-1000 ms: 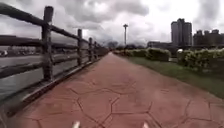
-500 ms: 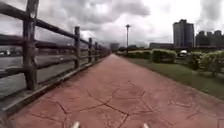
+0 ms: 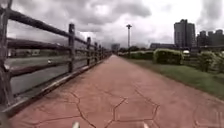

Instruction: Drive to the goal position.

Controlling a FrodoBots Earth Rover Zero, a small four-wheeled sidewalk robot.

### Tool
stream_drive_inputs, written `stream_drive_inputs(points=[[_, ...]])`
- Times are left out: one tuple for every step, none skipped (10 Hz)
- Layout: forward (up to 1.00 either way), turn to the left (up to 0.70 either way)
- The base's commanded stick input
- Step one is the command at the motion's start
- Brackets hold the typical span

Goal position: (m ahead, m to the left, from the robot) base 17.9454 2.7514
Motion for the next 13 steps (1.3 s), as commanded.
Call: stream_drive_inputs(points=[[1.00, 0.00], [1.00, 0.00], [1.00, 0.00], [1.00, 0.00], [1.00, 0.00], [1.00, 0.00], [1.00, 0.00], [1.00, 0.00], [1.00, 0.00], [1.00, 0.00], [1.00, 0.00], [1.00, 0.00], [1.00, 0.00]])
